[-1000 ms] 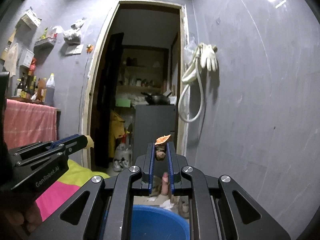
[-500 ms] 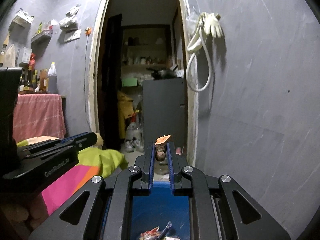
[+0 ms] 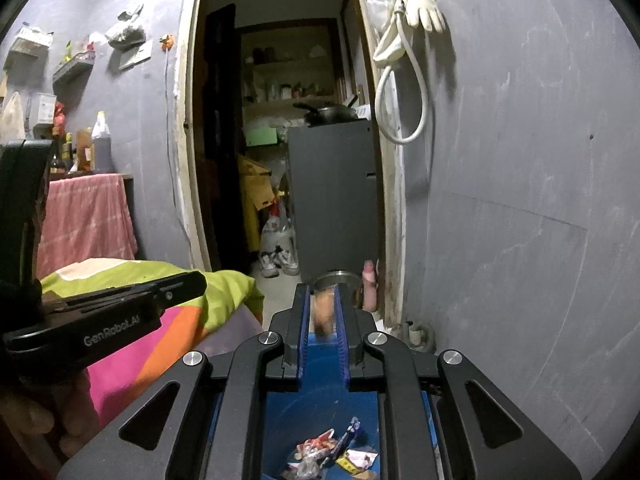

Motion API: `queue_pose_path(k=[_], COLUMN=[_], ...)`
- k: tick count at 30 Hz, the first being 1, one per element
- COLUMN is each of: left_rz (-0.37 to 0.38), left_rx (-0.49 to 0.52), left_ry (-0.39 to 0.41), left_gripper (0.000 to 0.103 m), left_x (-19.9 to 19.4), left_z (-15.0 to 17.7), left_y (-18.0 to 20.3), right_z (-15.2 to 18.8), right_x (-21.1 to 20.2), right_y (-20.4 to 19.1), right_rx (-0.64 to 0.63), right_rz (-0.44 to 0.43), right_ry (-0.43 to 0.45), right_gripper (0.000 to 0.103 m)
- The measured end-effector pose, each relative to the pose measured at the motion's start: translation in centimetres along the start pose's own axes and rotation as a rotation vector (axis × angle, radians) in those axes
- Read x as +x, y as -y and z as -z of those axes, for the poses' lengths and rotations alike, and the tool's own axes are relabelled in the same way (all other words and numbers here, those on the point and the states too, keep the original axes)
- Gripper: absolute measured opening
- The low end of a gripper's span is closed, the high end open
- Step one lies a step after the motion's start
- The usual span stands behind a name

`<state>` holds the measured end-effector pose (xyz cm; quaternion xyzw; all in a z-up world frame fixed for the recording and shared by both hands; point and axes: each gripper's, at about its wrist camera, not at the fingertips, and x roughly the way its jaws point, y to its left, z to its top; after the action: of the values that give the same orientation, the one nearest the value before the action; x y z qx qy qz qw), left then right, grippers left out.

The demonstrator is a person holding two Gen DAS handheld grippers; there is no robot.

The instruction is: Collect trash

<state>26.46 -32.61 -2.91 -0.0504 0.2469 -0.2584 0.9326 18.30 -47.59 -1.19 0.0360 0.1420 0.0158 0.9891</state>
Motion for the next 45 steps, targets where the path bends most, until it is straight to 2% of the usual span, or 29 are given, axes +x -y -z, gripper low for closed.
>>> queue_pose_path(k=[5, 7, 9, 13, 14, 16, 20, 23, 26, 28, 30, 35, 37, 39, 45], left_rz=[0.014, 0.024, 0.031, 0.032, 0.031, 0.03, 0.026, 0.025, 0.022, 0.021, 0.022, 0.021, 0.023, 0.024, 0.032], left_rx=[-0.022, -0.023, -0.027, -0.034, -0.037, -0.046, -0.049, -0.05, -0.039, -0.032, -0.033, -0.025, -0.011, -0.017, -0.025], left_ry=[-0.039, -0.047, -0.049, -0.03, -0.02, 0.003, 0.043, 0.083, 0.112, 0.122, 0.141, 0.177, 0.187, 0.209, 0.247], left_gripper=[0.006, 0.011, 0.021, 0.023, 0.027, 0.034, 0.036, 0.052, 0.054, 0.059, 0.07, 0.072, 0.077, 0.092, 0.094], left_x=[0.6, 0.7, 0.6, -0.1, -0.5, -1.2, -3.0, -4.8, -6.7, -7.8, -9.1, -12.4, -13.7, -15.0, -18.8], left_z=[-0.1, 0.0, 0.1, -0.3, -0.5, -0.9, -1.7, -2.3, -2.8, -3.1, -3.3, -3.6, -3.5, -3.2, -2.4], left_y=[-0.5, -0.6, -0.6, -0.6, -0.7, -0.8, -1.0, -1.2, -1.2, -1.2, -1.4, -1.6, -1.5, -1.7, -2.2], right_z=[0.2, 0.2, 0.1, -0.4, -0.6, -0.9, -2.1, -2.9, -3.7, -4.2, -4.7, -5.6, -5.8, -5.9, -5.7], right_x=[0.2, 0.1, 0.1, -0.5, -0.8, -1.4, -2.9, -3.7, -4.7, -5.6, -6.6, -9.2, -10.3, -11.4, -14.1], right_y=[0.4, 0.6, 0.7, 0.8, 0.9, 0.8, 0.6, 0.1, -0.6, -0.9, -1.3, -2.2, -2.5, -3.0, -4.5], right_rx=[0.016, 0.021, 0.024, 0.023, 0.023, 0.025, 0.012, 0.001, -0.011, -0.014, -0.012, -0.007, 0.0, -0.001, 0.005], right_rz=[-0.004, -0.003, -0.001, 0.008, 0.012, 0.02, 0.031, 0.033, 0.035, 0.037, 0.042, 0.052, 0.053, 0.053, 0.054], right_ry=[-0.018, -0.016, -0.015, -0.004, 0.002, 0.018, 0.049, 0.064, 0.084, 0.097, 0.112, 0.146, 0.165, 0.175, 0.188], right_gripper=[0.011, 0.011, 0.011, 0.011, 0.013, 0.029, 0.031, 0.031, 0.036, 0.044, 0.049, 0.063, 0.078, 0.079, 0.09])
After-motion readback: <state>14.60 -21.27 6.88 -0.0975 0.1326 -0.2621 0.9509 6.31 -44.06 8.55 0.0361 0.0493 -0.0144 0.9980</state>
